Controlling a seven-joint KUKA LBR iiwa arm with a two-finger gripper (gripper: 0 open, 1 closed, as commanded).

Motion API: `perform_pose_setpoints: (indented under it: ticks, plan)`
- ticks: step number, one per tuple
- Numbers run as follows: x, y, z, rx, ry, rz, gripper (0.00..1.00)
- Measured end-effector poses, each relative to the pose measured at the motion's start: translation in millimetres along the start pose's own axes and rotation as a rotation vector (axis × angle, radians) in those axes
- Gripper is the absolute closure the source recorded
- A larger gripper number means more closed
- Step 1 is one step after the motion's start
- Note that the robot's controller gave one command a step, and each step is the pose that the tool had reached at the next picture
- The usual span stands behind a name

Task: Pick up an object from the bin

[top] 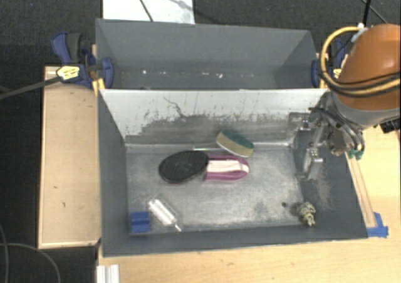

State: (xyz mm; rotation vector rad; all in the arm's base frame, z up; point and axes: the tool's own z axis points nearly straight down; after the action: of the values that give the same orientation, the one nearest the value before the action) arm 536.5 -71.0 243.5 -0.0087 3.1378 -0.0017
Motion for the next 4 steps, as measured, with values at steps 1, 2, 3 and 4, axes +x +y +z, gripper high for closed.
perform_pose_setpoints:
  ticks: [1, 2, 3, 4]
  plan:
    - [32.9, -58.5, 98.5, -0.001, 0.01, 0.086, 0.0]
    - [47.3, -72.8, 174.8, -0.007, 0.011, -0.02, 0.0]
    - [43.9, -70.7, 171.3, -0.007, 0.002, -0.026, 1.0]
    - [43.8, -70.7, 171.3, -0.007, 0.002, -0.03, 1.0]
